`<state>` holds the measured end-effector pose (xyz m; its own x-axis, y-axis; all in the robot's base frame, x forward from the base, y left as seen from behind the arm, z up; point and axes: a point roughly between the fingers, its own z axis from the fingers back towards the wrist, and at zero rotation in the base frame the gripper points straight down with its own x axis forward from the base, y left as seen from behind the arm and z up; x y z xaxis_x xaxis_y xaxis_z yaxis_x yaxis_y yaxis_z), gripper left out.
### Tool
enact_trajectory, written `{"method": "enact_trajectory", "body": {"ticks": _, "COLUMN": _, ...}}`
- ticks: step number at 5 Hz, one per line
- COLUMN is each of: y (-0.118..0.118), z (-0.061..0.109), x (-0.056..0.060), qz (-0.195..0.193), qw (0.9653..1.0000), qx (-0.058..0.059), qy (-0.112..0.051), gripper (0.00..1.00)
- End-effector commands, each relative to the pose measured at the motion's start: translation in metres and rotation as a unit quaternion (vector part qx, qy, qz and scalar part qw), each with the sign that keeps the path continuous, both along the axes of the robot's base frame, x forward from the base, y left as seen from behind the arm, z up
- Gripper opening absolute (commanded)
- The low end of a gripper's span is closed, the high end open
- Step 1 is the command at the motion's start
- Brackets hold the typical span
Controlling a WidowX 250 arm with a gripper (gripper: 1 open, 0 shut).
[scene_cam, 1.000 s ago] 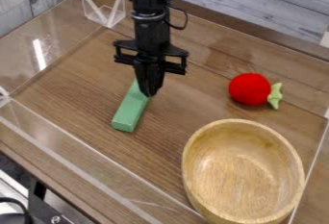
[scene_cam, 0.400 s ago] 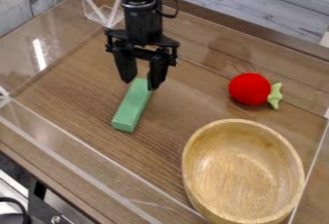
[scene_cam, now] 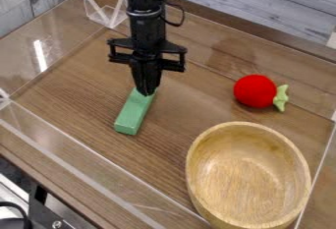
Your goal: Put the green block in the brown bowl
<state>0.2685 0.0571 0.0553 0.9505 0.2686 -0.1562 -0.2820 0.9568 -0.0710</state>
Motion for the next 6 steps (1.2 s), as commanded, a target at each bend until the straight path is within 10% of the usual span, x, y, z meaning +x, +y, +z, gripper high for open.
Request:
{"method": "enact_trajectory", "body": {"ticks": 1, "y": -0.002, "z": 0.012, "x": 0.012, "qz": -0.012, "qw": 0.9998, "qx": 0.002, "qy": -0.018, "gripper": 1.00}}
{"method": "enact_trajectory", "body": {"ticks": 5, "y": -0.013, "z": -0.020, "x": -0.003, "qz": -0.023, "qw": 0.9996, "qx": 0.013, "qy": 0.001, "gripper": 1.00}}
{"method": "enact_trajectory", "body": {"ticks": 6, "y": -0.019, "z": -0.023, "x": -0.009, "qz": -0.009, "qw": 0.9999, "qx": 0.014, "qy": 0.002, "gripper": 0.00}}
